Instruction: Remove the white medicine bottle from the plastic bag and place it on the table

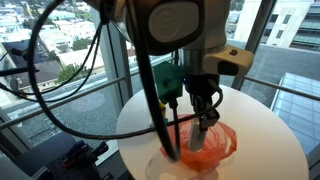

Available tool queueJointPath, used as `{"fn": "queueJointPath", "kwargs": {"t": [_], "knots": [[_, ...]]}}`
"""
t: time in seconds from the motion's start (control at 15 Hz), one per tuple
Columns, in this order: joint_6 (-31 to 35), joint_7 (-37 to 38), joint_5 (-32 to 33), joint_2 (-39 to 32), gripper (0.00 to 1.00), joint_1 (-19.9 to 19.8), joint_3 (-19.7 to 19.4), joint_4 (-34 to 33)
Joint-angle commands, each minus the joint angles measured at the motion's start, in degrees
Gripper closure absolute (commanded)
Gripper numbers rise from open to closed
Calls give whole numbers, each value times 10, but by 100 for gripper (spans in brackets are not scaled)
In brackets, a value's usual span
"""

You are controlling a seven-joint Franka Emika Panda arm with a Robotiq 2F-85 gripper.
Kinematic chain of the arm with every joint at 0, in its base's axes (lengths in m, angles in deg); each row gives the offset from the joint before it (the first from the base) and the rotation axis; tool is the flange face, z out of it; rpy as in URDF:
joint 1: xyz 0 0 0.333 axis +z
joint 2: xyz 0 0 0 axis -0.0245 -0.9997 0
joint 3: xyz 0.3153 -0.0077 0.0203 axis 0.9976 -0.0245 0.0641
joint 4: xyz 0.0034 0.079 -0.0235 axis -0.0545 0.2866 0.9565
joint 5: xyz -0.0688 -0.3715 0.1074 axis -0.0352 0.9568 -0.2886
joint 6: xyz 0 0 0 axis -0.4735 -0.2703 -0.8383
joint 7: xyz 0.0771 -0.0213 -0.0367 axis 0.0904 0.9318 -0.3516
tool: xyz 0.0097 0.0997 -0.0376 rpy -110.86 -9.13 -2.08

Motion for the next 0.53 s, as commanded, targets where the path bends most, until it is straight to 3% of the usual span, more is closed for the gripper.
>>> {"fn": "queueJointPath", "kwargs": {"t": [0.0, 0.47], "knots": [[-19, 2, 19, 29, 90, -15, 8, 28], [-35, 0, 47, 45, 90, -15, 20, 86]]}}
